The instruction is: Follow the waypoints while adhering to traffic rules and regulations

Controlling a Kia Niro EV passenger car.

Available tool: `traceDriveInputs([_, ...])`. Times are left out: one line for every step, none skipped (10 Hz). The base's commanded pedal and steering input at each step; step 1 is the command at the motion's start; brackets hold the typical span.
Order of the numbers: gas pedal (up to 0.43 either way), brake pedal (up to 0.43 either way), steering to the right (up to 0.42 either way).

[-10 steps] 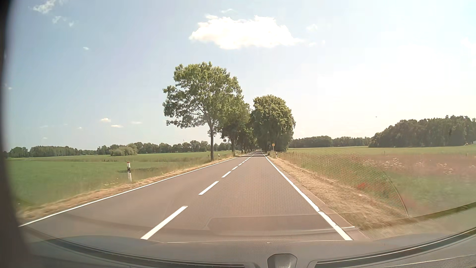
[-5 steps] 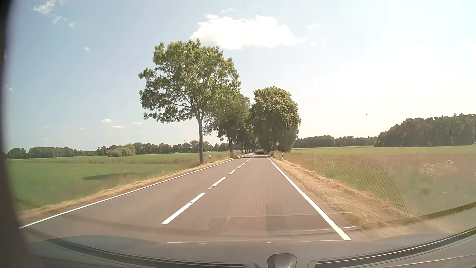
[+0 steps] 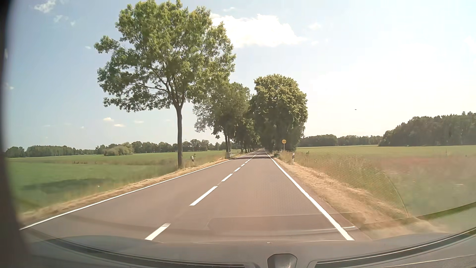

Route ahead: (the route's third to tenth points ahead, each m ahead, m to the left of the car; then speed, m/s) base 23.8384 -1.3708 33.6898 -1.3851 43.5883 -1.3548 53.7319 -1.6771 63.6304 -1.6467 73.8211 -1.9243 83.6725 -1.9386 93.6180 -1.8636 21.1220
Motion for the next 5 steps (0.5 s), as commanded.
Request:
traceDriveInputs([0.551,0.006,0.000])
traceDriveInputs([0.520,0.006,0.001])
traceDriveInputs([0.520,0.006,0.001])
traceDriveInputs([0.500,0.006,0.002])
traceDriveInputs([0.500,0.006,0.004])
